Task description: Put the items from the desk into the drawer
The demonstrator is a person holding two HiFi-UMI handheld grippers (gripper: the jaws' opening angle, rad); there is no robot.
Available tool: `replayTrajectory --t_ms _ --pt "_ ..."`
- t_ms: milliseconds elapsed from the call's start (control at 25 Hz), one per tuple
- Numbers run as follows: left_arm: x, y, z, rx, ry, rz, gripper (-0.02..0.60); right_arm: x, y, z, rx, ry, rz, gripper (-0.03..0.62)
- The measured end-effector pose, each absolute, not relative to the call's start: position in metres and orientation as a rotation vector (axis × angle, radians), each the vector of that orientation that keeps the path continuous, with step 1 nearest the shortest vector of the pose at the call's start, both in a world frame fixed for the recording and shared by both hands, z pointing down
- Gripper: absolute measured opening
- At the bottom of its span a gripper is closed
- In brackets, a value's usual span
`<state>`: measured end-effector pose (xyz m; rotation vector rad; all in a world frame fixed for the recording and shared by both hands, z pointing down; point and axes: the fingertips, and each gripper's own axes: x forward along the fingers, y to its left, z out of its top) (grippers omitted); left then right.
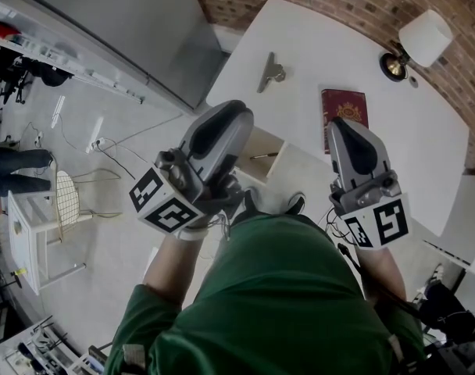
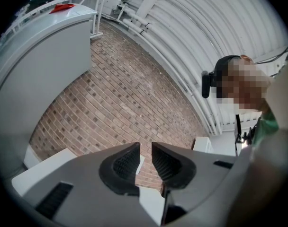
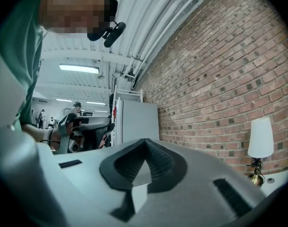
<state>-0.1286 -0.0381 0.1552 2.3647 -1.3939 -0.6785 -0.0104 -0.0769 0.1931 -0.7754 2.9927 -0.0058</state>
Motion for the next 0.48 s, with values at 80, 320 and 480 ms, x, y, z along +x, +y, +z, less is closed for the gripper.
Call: replayTrajectory --t_ms 80,320,480 --pt "-0.1269 -0.0377 0.1564 2.366 -1.394 -0.677 0.071 -0.0092 -0.0766 0.1945 -0.775 2.993 -0.006 0.003" --pt "-0.1263 -0.0349 0.1570 2.363 -1.398 -0.678 0.071 -0.0078 -0.0728 0.1935 -0.776 2.998 0.022 0.003" --pt "-0.1251 -0.0332 0.1582 2.357 -1.395 -0.677 0.071 -0.0073 -0.0705 0.1929 -0.775 3.000 0.022 0.002"
